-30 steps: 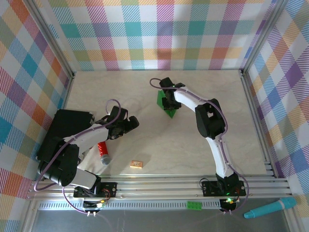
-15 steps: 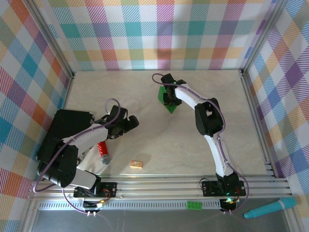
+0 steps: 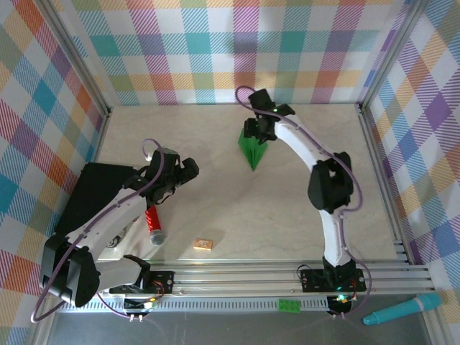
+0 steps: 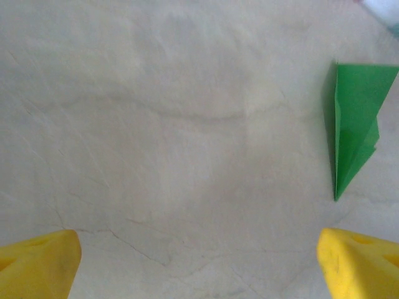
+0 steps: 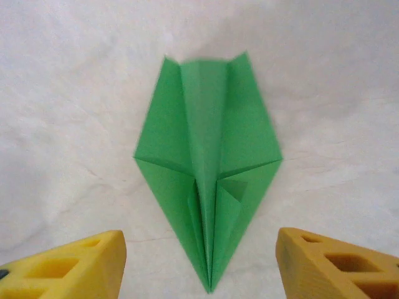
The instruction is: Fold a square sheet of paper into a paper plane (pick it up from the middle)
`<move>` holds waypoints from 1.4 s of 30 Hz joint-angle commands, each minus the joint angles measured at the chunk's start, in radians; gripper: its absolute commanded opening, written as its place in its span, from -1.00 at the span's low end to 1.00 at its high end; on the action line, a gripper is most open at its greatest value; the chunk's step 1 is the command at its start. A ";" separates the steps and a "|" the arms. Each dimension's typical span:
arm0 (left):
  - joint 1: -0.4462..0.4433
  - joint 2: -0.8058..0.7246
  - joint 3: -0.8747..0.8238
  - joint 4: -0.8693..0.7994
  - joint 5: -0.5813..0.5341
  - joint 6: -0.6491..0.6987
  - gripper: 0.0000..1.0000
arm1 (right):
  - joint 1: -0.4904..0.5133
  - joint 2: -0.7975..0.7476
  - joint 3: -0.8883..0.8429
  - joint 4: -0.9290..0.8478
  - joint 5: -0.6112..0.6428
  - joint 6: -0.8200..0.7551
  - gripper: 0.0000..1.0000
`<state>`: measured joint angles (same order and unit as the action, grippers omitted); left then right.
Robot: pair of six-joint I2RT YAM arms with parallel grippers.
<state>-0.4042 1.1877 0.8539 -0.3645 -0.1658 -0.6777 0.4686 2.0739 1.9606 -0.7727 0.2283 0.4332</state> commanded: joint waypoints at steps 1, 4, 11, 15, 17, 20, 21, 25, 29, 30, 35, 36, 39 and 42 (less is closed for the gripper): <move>0.021 -0.060 0.016 -0.019 -0.143 0.085 0.95 | -0.032 -0.165 -0.155 0.069 0.038 0.008 0.45; 0.031 -0.106 -0.008 0.004 -0.236 0.150 0.95 | -0.059 -0.326 -0.351 0.174 0.103 0.003 0.71; 0.079 -0.174 -0.130 0.184 -0.338 0.333 0.96 | -0.165 -0.663 -0.813 0.404 0.271 -0.017 0.98; 0.087 -0.207 -0.258 0.366 -0.375 0.427 0.97 | -0.238 -0.778 -1.013 0.516 0.292 -0.054 0.98; 0.094 -0.205 -0.306 0.431 -0.388 0.477 0.99 | -0.258 -0.823 -1.098 0.561 0.322 -0.078 0.98; 0.114 -0.182 -0.367 0.515 -0.426 0.532 1.00 | -0.266 -0.858 -1.227 0.684 0.360 -0.144 0.98; 0.125 -0.171 -0.388 0.560 -0.429 0.547 1.00 | -0.267 -0.862 -1.267 0.733 0.360 -0.170 0.98; 0.186 -0.116 -0.449 0.695 -0.341 0.627 1.00 | -0.282 -0.859 -1.401 0.894 0.341 -0.241 0.98; 0.247 -0.060 -0.491 0.840 -0.207 0.659 1.00 | -0.321 -0.832 -1.479 1.068 0.263 -0.266 0.98; 0.265 -0.035 -0.504 0.891 -0.162 0.661 1.00 | -0.327 -0.820 -1.498 1.125 0.232 -0.282 0.98; 0.305 0.092 -0.545 1.118 -0.015 0.665 1.00 | -0.344 -0.723 -1.518 1.305 0.107 -0.356 0.98; 0.309 0.119 -0.549 1.154 0.010 0.665 1.00 | -0.345 -0.715 -1.514 1.310 0.080 -0.365 0.98; 0.317 0.166 -0.522 1.153 0.043 0.679 0.99 | -0.346 -0.691 -1.511 1.359 0.014 -0.403 0.98; 0.327 0.206 -0.518 1.197 0.072 0.701 0.99 | -0.353 -0.677 -1.493 1.341 -0.032 -0.421 0.98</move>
<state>-0.0948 1.3724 0.3187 0.7170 -0.1650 -0.0093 0.1238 1.3827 0.4488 0.4961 0.2817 0.0612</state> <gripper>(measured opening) 0.997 0.990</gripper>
